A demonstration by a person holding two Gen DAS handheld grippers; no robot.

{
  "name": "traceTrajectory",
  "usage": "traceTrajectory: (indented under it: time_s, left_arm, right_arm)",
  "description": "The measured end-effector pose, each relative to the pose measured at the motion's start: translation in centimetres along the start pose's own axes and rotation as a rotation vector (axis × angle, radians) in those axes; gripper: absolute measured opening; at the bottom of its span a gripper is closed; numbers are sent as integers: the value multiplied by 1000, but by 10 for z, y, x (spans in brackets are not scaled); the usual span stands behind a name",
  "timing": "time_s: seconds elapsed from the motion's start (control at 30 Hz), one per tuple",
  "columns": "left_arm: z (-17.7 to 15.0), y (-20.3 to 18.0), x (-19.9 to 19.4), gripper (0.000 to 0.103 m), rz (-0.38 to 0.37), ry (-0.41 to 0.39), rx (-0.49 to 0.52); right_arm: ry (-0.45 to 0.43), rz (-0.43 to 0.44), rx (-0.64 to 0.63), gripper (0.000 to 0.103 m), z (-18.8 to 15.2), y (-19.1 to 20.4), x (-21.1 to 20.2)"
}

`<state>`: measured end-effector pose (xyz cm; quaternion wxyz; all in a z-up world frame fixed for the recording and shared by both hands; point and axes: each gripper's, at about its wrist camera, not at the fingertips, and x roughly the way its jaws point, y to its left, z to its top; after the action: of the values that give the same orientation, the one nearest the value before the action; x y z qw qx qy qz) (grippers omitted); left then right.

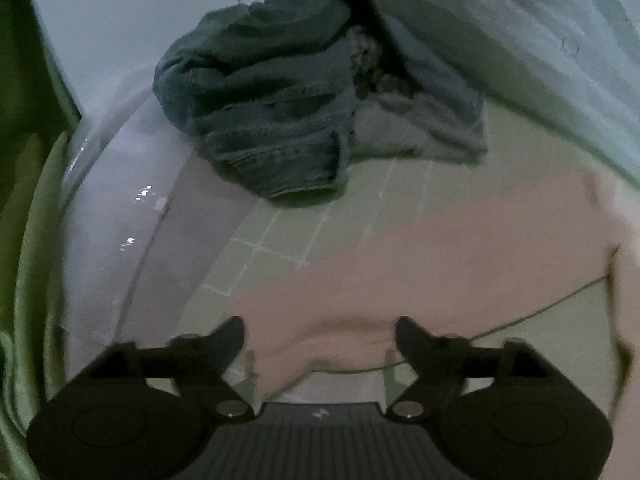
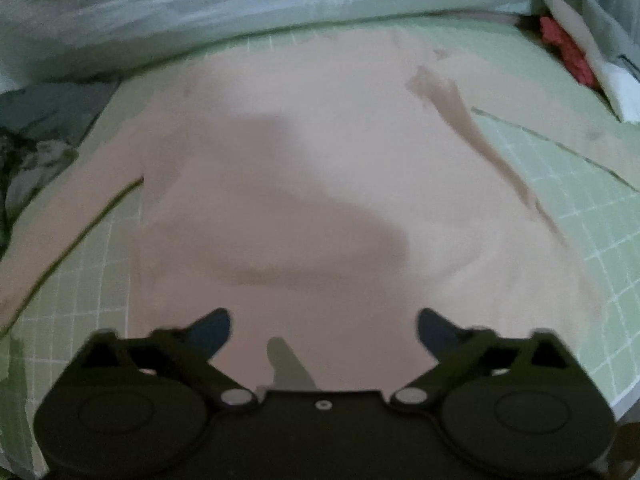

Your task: Fold clothes

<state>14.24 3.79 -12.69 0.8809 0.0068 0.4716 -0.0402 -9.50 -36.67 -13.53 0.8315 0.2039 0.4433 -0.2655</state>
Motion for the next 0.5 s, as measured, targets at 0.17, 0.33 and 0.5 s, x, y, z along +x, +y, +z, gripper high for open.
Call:
traceTrajectory:
  time_s: [0.17,0.33,0.5]
  left_arm:
    - [-2,-33,-17,85,-101,-7,-43]
    - [-13,-84,-47,89,-136,-45,14]
    - [-31,-141,-73,89,-130,-51,16]
  right_arm:
    - [-37,7,-3,103,5,-10,-4]
    - [-75,-19,66,103,19,-71,-1]
    - [-110,-49,128,103,35,-134,4]
